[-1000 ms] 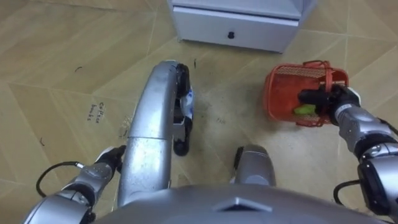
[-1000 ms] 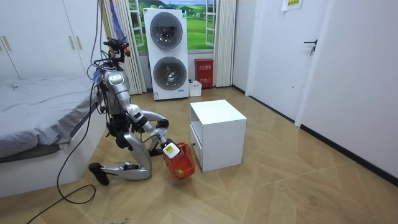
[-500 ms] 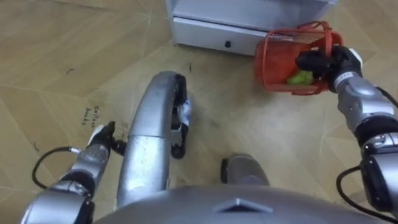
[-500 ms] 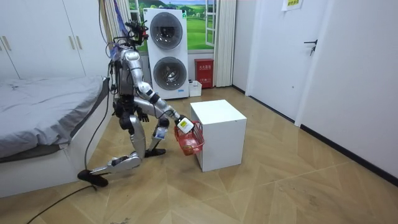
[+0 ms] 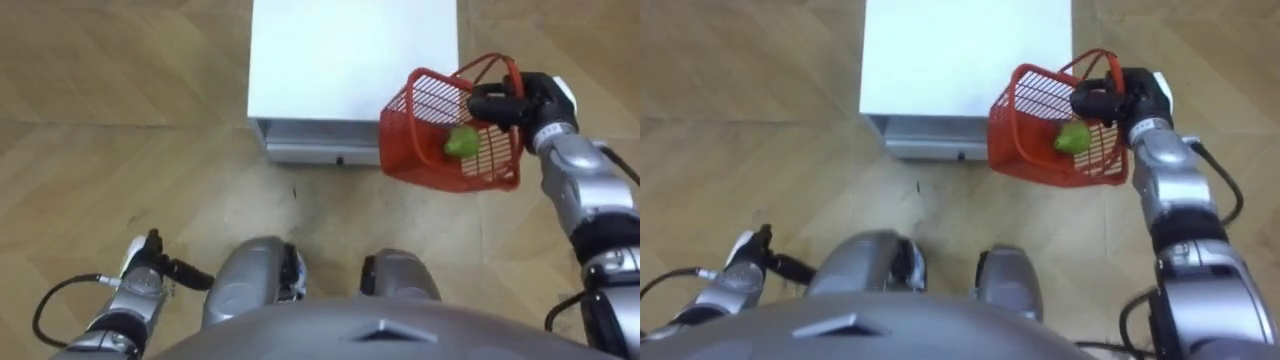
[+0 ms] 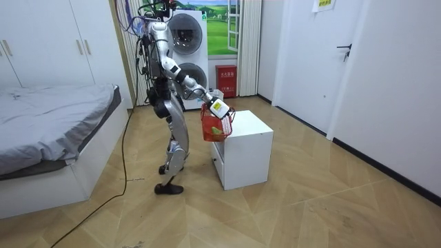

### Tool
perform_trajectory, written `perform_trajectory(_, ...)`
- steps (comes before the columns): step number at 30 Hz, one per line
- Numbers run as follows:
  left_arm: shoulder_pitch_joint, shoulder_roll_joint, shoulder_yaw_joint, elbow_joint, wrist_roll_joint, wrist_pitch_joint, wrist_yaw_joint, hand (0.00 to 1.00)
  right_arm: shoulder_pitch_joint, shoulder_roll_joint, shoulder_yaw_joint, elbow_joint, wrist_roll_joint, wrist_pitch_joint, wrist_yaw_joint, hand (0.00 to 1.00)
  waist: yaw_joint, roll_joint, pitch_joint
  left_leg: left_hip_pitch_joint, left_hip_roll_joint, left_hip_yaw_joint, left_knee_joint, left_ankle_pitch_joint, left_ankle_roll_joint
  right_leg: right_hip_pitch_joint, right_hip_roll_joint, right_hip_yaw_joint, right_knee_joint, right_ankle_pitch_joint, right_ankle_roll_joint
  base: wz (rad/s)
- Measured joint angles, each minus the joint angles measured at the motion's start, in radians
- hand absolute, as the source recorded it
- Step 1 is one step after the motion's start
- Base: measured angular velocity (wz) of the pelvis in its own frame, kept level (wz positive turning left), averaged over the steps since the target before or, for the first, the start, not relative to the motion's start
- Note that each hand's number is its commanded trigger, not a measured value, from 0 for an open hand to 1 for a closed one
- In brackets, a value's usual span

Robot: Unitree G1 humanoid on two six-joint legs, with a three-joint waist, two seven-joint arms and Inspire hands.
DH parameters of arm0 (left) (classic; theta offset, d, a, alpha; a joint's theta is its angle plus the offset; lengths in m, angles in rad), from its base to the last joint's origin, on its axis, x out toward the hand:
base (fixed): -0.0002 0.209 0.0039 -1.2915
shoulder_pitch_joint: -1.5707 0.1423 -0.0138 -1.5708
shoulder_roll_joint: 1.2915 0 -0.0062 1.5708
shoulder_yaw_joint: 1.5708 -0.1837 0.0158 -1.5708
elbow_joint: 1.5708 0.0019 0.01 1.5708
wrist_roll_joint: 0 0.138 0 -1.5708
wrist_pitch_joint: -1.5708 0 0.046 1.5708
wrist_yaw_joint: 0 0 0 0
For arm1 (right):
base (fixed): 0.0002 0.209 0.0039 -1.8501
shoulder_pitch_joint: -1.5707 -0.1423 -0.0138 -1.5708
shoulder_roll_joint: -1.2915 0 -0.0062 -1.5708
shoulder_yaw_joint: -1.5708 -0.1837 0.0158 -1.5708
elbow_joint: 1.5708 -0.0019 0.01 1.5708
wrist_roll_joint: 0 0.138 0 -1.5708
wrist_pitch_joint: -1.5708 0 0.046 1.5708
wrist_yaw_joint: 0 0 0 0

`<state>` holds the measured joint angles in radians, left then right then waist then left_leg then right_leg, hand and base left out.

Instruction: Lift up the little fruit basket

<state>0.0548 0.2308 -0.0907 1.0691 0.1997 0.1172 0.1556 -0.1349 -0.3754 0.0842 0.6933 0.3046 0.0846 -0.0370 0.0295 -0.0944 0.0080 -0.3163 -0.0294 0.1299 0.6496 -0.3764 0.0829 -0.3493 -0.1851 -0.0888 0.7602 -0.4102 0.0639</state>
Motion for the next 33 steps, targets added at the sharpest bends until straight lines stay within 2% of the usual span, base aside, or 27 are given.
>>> perform_trajectory(1,0.010,-0.007,0.008,-0.001,0.002,-0.003,0.003,0.00,0.001,0.001,0.001,-0.012,0.009,0.000,-0.004,1.00,0.009,-0.003,-0.0057,0.020,0.012,-0.001,-0.022,0.014,-0.024,0.050,0.019,-0.019,-0.081,0.009,-0.014,-0.30)
perform_trajectory(2,0.022,-0.011,0.014,-0.001,0.004,-0.011,0.002,0.00,-0.011,0.002,0.001,-0.031,0.027,-0.002,-0.008,1.00,0.008,0.004,-0.0008,0.011,0.025,-0.002,-0.020,0.036,-0.048,0.101,0.043,-0.026,-0.171,0.034,-0.035,-0.27)
perform_trajectory(3,0.031,-0.012,0.015,0.000,0.010,-0.014,0.001,0.00,-0.016,0.003,-0.001,-0.037,0.042,-0.006,-0.009,1.00,-0.002,0.007,0.0012,0.004,0.031,-0.003,-0.021,0.042,-0.055,0.127,0.054,-0.025,-0.205,0.053,-0.035,0.26)
perform_trajectory(4,0.040,-0.013,0.014,-0.011,0.014,-0.014,0.000,0.00,-0.013,0.003,-0.018,-0.046,0.062,-0.012,-0.011,1.00,-0.028,-0.003,0.0035,-0.016,0.017,-0.005,-0.107,0.059,-0.045,0.172,0.062,0.004,-0.270,0.071,-0.033,0.67)
perform_trajectory(5,0.042,-0.020,0.014,-0.033,0.023,-0.013,0.001,0.00,-0.013,0.000,-0.055,-0.050,0.082,-0.016,-0.017,1.00,-0.032,0.001,-0.0003,-0.043,0.010,-0.005,-0.203,0.183,-0.018,0.196,0.065,0.000,-0.315,0.075,-0.028,0.52)
perform_trajectory(6,0.050,-0.021,0.016,-0.045,0.035,-0.016,0.001,0.00,-0.014,0.008,-0.071,-0.050,0.079,-0.019,-0.027,1.00,-0.021,-0.013,-0.0003,-0.030,0.010,0.005,-0.212,0.199,-0.011,0.205,0.060,0.008,-0.329,0.078,-0.023,0.16)
perform_trajectory(7,0.072,-0.028,0.027,-0.061,0.045,-0.016,0.001,0.00,-0.013,0.013,-0.077,-0.066,0.078,-0.019,-0.034,1.00,-0.007,-0.022,-0.0038,0.010,0.002,0.012,-0.256,0.218,-0.005,0.244,0.057,-0.001,-0.388,0.102,-0.011,-0.20)
perform_trajectory(9,0.093,-0.041,0.052,-0.067,0.067,-0.013,0.001,0.00,-0.012,0.013,-0.094,-0.111,0.074,-0.020,-0.034,1.00,0.008,-0.025,-0.0029,0.056,-0.001,0.022,-0.292,0.224,-0.003,0.299,0.054,-0.041,-0.480,0.134,-0.003,-0.14)
perform_trajectory(10,0.104,-0.044,0.058,-0.071,0.079,-0.011,0.003,0.00,-0.012,0.014,-0.108,-0.145,0.075,-0.029,-0.037,1.00,0.008,-0.022,-0.0018,0.072,-0.003,0.021,-0.302,0.224,-0.003,0.333,0.053,-0.082,-0.525,0.153,-0.001,-0.06)
perform_trajectory(12,0.114,-0.042,0.068,-0.075,0.079,-0.005,0.007,0.00,-0.012,0.014,-0.111,-0.185,0.080,-0.036,-0.043,1.00,0.005,-0.022,-0.0018,0.093,-0.003,0.021,-0.318,0.224,-0.003,0.363,0.055,-0.100,-0.556,0.169,-0.001,0.00)
perform_trajectory(14,0.119,-0.043,0.070,-0.076,0.079,0.006,0.007,0.00,-0.011,0.015,-0.111,-0.197,0.081,-0.035,-0.047,1.00,0.005,-0.020,-0.0013,0.118,-0.003,0.021,-0.329,0.224,-0.004,0.385,0.056,-0.106,-0.558,0.170,-0.001,0.00)
perform_trajectory(16,0.131,-0.043,0.070,-0.080,0.082,0.006,0.007,0.00,-0.010,0.015,-0.111,-0.197,0.083,-0.029,-0.046,1.00,0.004,-0.014,-0.0052,0.124,-0.001,0.020,-0.331,0.226,-0.007,0.389,0.066,-0.106,-0.555,0.171,-0.003,0.00)
perform_trajectory(20,0.161,-0.043,0.070,-0.087,0.139,0.016,-0.005,0.00,-0.005,0.016,-0.110,-0.198,0.079,-0.016,-0.043,1.00,0.003,-0.003,-0.0079,0.136,0.002,0.019,-0.346,0.233,-0.012,0.385,0.069,-0.106,-0.535,0.171,-0.007,-0.01)
perform_trajectory(27,0.184,-0.043,0.069,-0.087,0.167,0.036,-0.065,0.00,-0.006,0.025,-0.108,-0.263,0.039,-0.016,-0.010,1.00,0.003,-0.009,-0.0088,0.138,-0.001,0.006,-0.351,0.238,-0.012,0.386,0.072,-0.110,-0.522,0.170,-0.008,0.04)
perform_trajectory(33,0.189,-0.043,0.084,-0.077,0.166,0.035,-0.108,0.00,-0.006,0.025,-0.108,-0.278,0.010,-0.017,-0.004,1.00,0.007,-0.010,-0.0083,0.139,-0.001,0.006,-0.346,0.239,-0.010,0.392,0.071,-0.115,-0.521,0.171,-0.008,0.02)
